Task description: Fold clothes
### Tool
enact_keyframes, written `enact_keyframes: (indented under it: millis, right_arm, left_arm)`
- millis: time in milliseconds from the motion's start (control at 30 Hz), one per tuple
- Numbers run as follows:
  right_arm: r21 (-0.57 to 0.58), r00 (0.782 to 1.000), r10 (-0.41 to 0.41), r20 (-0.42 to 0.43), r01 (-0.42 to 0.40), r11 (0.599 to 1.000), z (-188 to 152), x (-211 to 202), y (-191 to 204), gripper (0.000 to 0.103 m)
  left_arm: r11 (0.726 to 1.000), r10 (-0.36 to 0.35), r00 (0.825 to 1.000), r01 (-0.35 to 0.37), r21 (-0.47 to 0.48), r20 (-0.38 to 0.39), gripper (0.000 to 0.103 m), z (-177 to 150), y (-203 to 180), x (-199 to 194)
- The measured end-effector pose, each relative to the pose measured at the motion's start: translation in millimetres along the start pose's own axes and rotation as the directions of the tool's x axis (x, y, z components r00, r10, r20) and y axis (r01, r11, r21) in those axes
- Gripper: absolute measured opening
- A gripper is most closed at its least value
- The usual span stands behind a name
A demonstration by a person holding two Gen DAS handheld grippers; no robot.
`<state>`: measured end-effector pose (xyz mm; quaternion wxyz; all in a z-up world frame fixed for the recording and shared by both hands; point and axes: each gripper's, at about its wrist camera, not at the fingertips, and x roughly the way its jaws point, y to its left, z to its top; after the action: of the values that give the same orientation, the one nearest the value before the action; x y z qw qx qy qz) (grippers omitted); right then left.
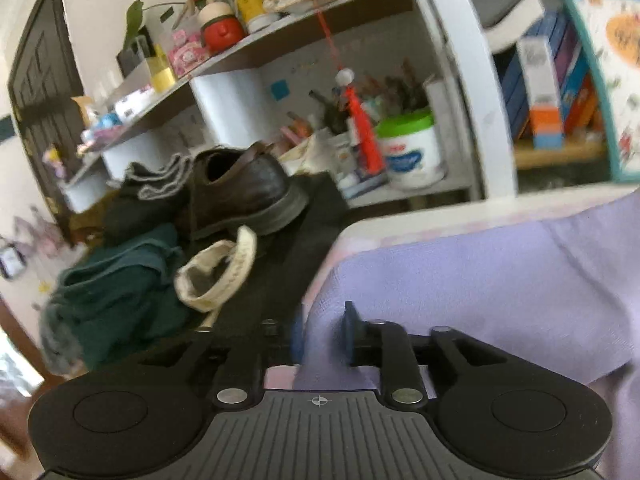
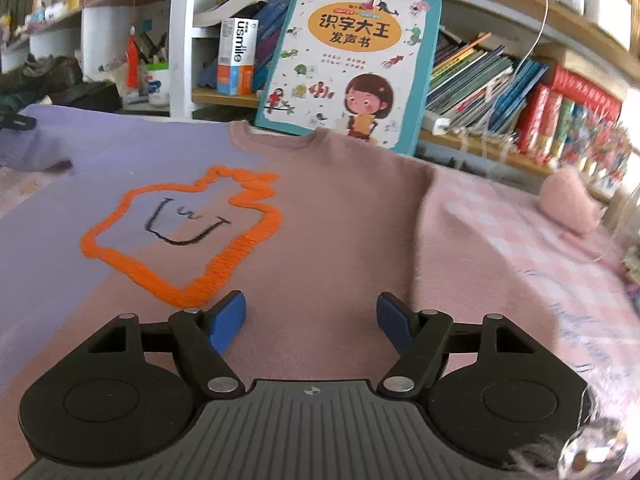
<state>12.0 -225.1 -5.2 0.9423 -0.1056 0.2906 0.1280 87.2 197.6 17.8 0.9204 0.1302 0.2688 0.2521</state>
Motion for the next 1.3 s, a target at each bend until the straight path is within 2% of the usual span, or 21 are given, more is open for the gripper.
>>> enact_keyframes:
  millis: [67, 100, 167, 200, 233, 267, 300, 367, 400, 467, 567, 633, 733, 800, 900, 933, 1067, 1100, 1200, 1300]
  right_arm:
    - [-0.045, 0.998, -0.063, 0.011, 0.064, 0.997, -0.1, -6.1, -1.2, 0.068]
    - [-0.063, 0.995, -0.097, 0.016, 0.098, 0.993, -0.8, -10.0, -2.6, 0.068]
    - [-0.08, 0.989, -0.147, 0.014, 0.148, 0.986, -2.8, -16.6, -9.0, 0.067]
    - [-0.076, 0.987, -0.16, 0.006, 0.16, 0.984, -3.9, -18.1, -13.0, 0.062]
    - [-0.071, 0.986, -0.169, -0.004, 0.168, 0.983, -4.9, -19.2, -17.0, 0.052]
    - [-0.062, 0.986, -0.168, -0.019, 0.167, 0.984, -5.7, -19.2, -20.4, 0.047]
    - [-0.055, 0.986, -0.165, -0.033, 0.163, 0.985, -6.4, -18.0, -23.2, 0.04]
    - [-0.045, 0.985, -0.162, -0.056, 0.159, 0.986, -7.5, -15.2, -26.8, 0.037]
    - [-0.043, 0.985, -0.164, -0.062, 0.162, 0.986, -7.4, -14.3, -27.2, 0.037]
    - [-0.04, 0.983, -0.172, -0.067, 0.169, 0.985, -6.9, -13.8, -28.3, 0.034]
    - [-0.035, 0.98, -0.185, -0.079, 0.182, 0.983, -6.8, -13.6, -31.7, 0.026]
    - [-0.027, 0.978, -0.195, -0.079, 0.193, 0.981, -6.0, -15.2, -34.2, 0.004]
    - [-0.079, 0.942, -0.333, -0.034, 0.329, 0.941, -3.0, -20.1, -37.2, 0.004]
    - [-0.112, 0.905, -0.426, 0.007, 0.424, 0.899, 1.6, -22.8, -45.1, 0.004]
    - [-0.192, 0.836, -0.546, 0.055, 0.546, 0.816, 10.0, -12.6, -63.4, 0.004]
    - [-0.211, 0.819, -0.572, 0.053, 0.569, 0.795, 12.2, -4.5, -73.4, 0.004]
    - [-0.3, 0.739, -0.672, 0.042, 0.651, 0.697, 17.0, 41.5, -116.6, 0.004]
    - [-0.315, 0.727, -0.686, 0.038, 0.66, 0.682, 17.5, 51.4, -124.1, 0.004]
    - [-0.348, 0.713, -0.701, 0.019, 0.662, 0.664, 19.6, 75.7, -138.7, 0.003]
    - [-0.38, 0.697, -0.717, 0.001, 0.663, 0.645, 21.7, 100.0, -153.4, 0.003]
  left_arm:
    - [1.0, 0.03, 0.999, -0.03, -0.002, 0.033, 0.032, 1.6, 0.2, -10.6]
    - [1.0, 0.03, 0.998, -0.03, 0.001, 0.063, 0.038, 2.5, -1.1, -20.3]
    - [0.999, -0.038, 0.992, 0.036, 0.02, 0.123, 0.042, 3.6, -5.7, -43.7]
    - [0.995, -0.1, 0.986, 0.096, 0.032, 0.137, 0.046, 3.4, -9.2, -55.1]
    - [0.986, -0.168, 0.975, 0.163, 0.045, 0.145, 0.047, 3.1, -13.1, -66.3]
    - [0.97, -0.243, 0.959, 0.238, 0.055, 0.147, 0.047, 1.5, -18.0, -77.3]
    - [0.948, -0.319, 0.937, 0.313, 0.064, 0.145, 0.047, -0.4, -23.2, -88.1]
    - [0.906, -0.423, 0.897, 0.416, 0.08, 0.131, 0.047, -7.1, -34.7, -104.2]
    - [0.89, -0.456, 0.882, 0.448, 0.09, 0.119, 0.047, -11.2, -41.5, -110.2]
    - [0.872, -0.486, 0.869, 0.476, 0.113, 0.095, 0.047, -21.4, -54.0, -120.0]
    - [0.861, -0.498, 0.865, 0.486, 0.147, 0.062, 0.047, -35.6, -68.5, -130.4]
    - [0.858, -0.5, 0.865, 0.488, 0.162, 0.044, 0.047, -44.2, -71.7, -134.6]
    - [0.856, -0.506, 0.863, 0.499, 0.138, 0.019, 0.048, -51.1, -70.1, -135.9]
    - [0.849, -0.521, 0.854, 0.518, 0.101, 0.004, 0.048, -51.3, -64.4, -132.2]
    - [0.839, -0.54, 0.842, 0.539, 0.07, -0.01, 0.047, -52.5, -61.9, -128.2]
    - [0.838, -0.541, 0.841, 0.54, 0.074, -0.013, 0.048, -53.2, -63.3, -127.7]
    - [0.848, -0.515, 0.857, 0.511, 0.14, -0.012, 0.048, -57.5, -74.5, -133.3]
    - [0.848, -0.513, 0.858, 0.509, 0.148, -0.011, 0.048, -58.1, -75.6, -135.1]
    - [0.847, -0.513, 0.858, 0.51, 0.151, -0.016, 0.048, -59.0, -75.5, -138.0]
    - [0.839, -0.532, 0.846, 0.533, 0.112, -0.036, 0.048, -58.7, -73.3, -137.4]
